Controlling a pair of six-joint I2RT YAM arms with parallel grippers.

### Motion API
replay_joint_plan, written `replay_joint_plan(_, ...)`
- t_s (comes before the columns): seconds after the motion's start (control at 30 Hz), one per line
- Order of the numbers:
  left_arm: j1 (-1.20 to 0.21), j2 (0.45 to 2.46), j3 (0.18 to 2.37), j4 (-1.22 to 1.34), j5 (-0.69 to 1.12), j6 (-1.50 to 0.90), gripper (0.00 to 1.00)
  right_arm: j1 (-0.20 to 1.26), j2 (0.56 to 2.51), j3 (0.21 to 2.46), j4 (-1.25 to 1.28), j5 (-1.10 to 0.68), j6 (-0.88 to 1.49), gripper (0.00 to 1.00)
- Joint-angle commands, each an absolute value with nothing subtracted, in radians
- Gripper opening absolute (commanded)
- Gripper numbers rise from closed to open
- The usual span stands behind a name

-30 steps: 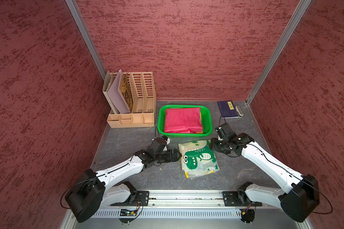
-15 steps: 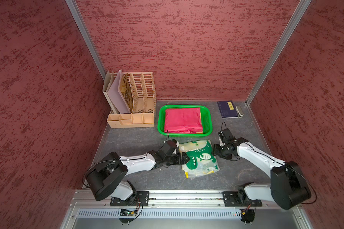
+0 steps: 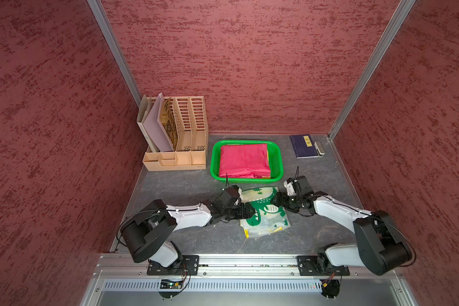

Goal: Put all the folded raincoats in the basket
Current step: Move the raincoat to the center of the board, then pick up the raincoat from the center of the board.

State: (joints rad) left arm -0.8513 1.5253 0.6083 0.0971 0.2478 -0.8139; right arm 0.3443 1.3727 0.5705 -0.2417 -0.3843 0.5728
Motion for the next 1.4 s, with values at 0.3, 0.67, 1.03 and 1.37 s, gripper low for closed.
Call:
replay_joint_plan(0.3,-0.856,1.500,0.633,0.026,0.188,-0.810,0.57,0.434,1.305,0.512,-0.308,-0.345,0.617,0.42)
replay_joint_plan(0.67,-0.858,1.409,0.671,-0.041,0.160,-0.801,0.22,0.540,1.197,0.552,-0.373,-0.264,0.650,0.00)
replay_joint_plan(1.03,-0.873,1.314,0.710,-0.140,0.115,-0.777,0.00,0.621,1.162,0.605,-0.415,-0.226,0.681,0.00)
replay_joint_plan(1.37,-0.882,1.214,0.721,-0.203,0.077,-0.776,0.00,0.646,1.069,0.690,-0.524,-0.205,0.681,0.00)
